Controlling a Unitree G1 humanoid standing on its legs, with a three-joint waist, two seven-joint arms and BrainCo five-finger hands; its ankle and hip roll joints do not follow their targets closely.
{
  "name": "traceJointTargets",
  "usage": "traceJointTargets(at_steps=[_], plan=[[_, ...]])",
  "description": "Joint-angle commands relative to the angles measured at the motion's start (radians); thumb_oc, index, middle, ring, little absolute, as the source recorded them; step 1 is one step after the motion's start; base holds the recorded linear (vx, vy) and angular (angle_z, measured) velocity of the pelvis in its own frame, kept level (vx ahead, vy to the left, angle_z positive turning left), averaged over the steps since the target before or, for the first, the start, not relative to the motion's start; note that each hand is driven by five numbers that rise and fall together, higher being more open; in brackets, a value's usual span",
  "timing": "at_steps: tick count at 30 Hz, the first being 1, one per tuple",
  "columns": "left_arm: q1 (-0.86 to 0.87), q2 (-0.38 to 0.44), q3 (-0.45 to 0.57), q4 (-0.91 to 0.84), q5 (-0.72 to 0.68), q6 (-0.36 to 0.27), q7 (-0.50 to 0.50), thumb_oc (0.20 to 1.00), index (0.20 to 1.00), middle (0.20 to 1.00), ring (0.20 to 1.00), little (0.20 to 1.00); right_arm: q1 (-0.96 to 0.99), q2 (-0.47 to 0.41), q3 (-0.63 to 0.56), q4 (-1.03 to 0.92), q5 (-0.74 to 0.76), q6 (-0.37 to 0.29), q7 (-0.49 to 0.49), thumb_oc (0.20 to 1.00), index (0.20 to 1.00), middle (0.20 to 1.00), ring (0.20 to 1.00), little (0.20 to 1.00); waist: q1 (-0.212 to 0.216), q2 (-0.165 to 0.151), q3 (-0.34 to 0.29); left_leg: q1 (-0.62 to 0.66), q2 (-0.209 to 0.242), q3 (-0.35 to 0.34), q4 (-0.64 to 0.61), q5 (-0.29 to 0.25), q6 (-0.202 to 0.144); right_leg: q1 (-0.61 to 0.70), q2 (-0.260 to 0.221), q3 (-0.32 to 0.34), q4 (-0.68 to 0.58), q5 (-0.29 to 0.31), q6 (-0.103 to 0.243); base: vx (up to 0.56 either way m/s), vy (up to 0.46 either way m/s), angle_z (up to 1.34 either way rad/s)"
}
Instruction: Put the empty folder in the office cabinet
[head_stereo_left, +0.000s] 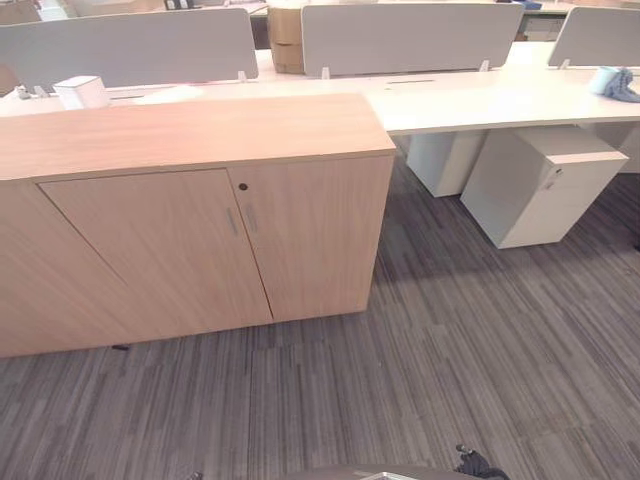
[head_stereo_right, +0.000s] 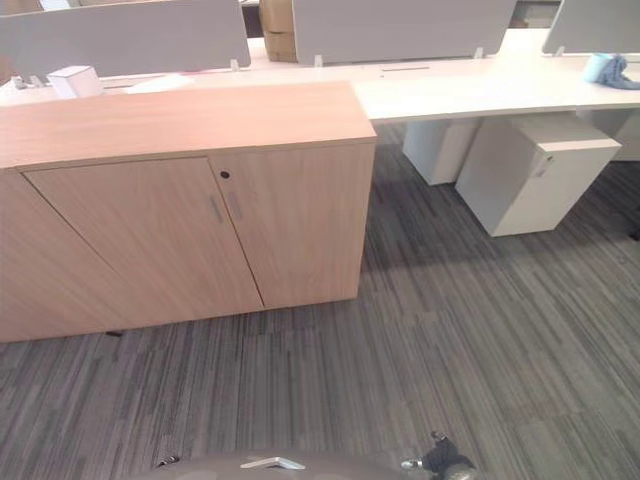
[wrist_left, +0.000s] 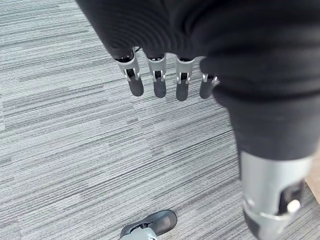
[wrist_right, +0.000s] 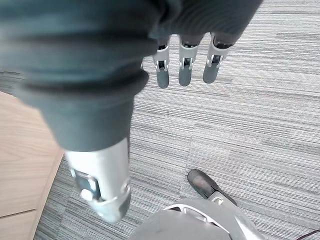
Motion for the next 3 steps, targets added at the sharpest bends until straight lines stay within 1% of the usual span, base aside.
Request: traceJointTargets(at_steps=[1,3], plan=[[-0.034,0.013,0.0,0.03,-0.03,-0.008,0.02,1.0,1.0,1.0,1.0,1.0,-0.048,-0.001,0.006,0.063,0.03,-0.006,-0.009,1.0,1.0,1.0,1.0,1.0,0.017,-0.034,-0.015,0.02,0.066,-0.019,-0.016,-0.015,-0.088,0.003,-0.113,0.074,-0.027,0.051,0.149,0.0,0.0,0.0],[-0.034,0.009,-0.008,0.03,-0.025,-0.008,0.018,1.0,1.0,1.0,1.0,1.0,-0.048,-0.002,0.0,0.069,0.036,-0.006,-0.008,1.0,1.0,1.0,1.0,1.0,0.016,-0.031,-0.013,0.021,0.067,-0.019,-0.016,-0.015,-0.088,0.004,-0.113,0.073,-0.027,0.05,0.149,0.01,-0.002,0.02]])
